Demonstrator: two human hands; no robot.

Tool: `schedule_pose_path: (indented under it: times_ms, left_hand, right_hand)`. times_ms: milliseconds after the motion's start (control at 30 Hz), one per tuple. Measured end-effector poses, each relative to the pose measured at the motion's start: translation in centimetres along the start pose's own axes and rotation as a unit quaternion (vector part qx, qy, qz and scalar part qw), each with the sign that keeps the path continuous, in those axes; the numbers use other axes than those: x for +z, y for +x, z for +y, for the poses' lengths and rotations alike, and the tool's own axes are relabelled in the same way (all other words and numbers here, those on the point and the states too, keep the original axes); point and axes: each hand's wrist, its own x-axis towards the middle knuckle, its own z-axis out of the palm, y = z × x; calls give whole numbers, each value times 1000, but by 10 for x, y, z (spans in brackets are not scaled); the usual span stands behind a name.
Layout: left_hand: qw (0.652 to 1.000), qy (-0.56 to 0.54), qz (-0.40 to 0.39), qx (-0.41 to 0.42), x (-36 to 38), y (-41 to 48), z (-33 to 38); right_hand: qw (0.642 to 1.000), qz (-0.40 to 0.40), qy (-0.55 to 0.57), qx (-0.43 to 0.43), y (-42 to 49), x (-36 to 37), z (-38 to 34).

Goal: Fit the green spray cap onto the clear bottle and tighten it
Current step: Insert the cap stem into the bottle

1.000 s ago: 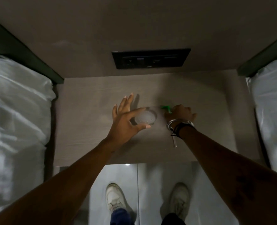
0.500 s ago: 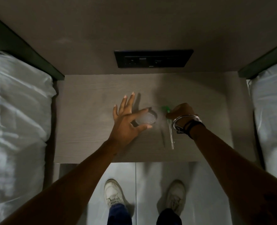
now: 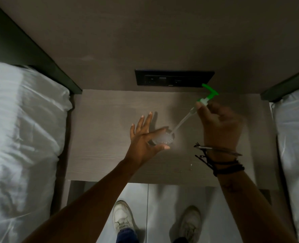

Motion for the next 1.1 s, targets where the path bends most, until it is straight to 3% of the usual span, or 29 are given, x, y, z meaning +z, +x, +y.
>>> schedule_pose_path:
  times_ms: [133,300,733,1100]
  left_hand:
    - [1000,-12,-2,-2,3,-1,-3]
    - [1000,2,3,2,6,0,-6]
    - [1000,-23,-12,-3,2,1,-6]
    - [999,-27,14,12,5,2,-5]
  right_hand:
    - [993,-40,-50,-97,-17,6,12]
    - [981,-89,-87,-151,-30,13,23]
    - [974,-54,-73,-208,-28,19,15]
    - [968,-122,-96,-198,-49,28,56]
